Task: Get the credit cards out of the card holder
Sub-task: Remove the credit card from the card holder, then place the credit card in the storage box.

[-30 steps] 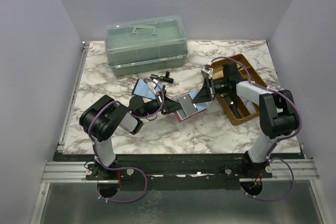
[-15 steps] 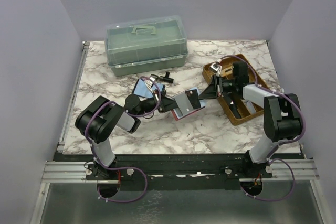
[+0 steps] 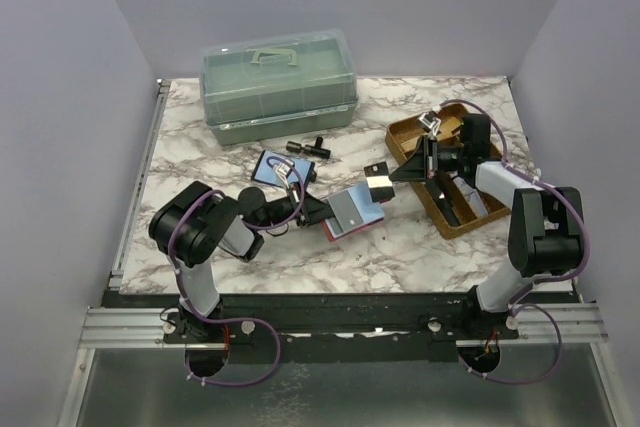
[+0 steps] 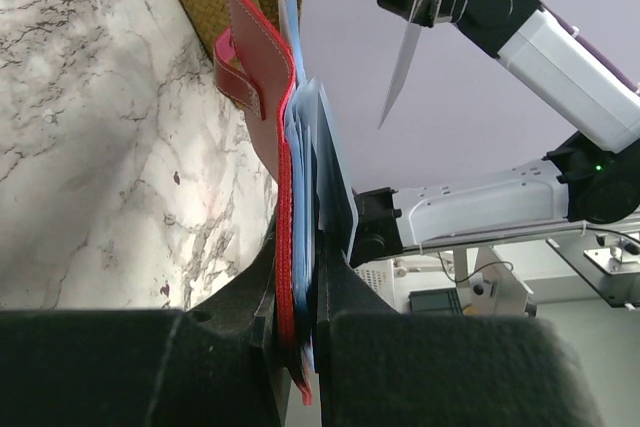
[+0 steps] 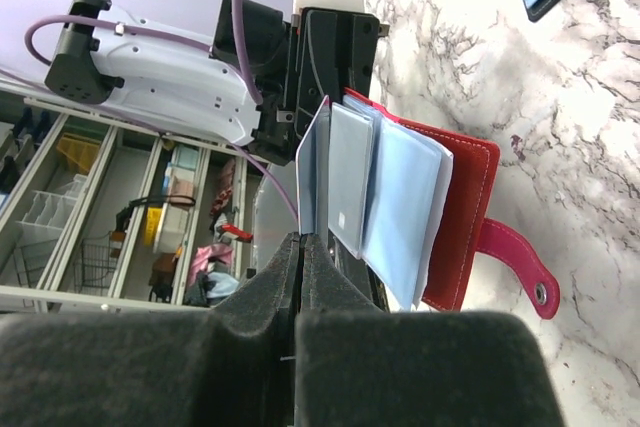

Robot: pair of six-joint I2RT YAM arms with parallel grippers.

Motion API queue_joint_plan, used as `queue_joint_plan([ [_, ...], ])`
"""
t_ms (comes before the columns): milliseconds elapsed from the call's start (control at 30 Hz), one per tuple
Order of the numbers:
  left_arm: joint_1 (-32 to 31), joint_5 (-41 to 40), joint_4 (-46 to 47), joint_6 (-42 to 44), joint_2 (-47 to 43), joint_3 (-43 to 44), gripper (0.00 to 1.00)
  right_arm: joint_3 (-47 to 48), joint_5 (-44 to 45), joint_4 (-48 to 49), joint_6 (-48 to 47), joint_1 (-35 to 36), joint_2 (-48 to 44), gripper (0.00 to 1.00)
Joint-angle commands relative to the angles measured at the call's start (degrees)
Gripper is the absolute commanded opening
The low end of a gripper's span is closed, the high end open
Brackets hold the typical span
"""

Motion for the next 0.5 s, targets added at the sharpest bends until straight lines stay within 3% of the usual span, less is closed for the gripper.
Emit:
queue_joint_plan([
  [0, 0.4, 1.1, 9.8, 0.4, 1.5, 0.0, 0.00, -0.6, 0.2, -1.4, -1.6, -1.6, -1.0, 0.00],
  [333, -0.7, 1.6, 9.8, 0.7, 1.8, -1.7, 0.00, 1.1, 1.4, -12.4, -10.4, -10.0, -1.4, 0.00],
  [467, 1.7, 2.0, 9.8, 0.7, 1.9, -2.0, 0.00, 2.1, 1.5, -18.0, -15.4, -15.6, -0.9, 0.00],
])
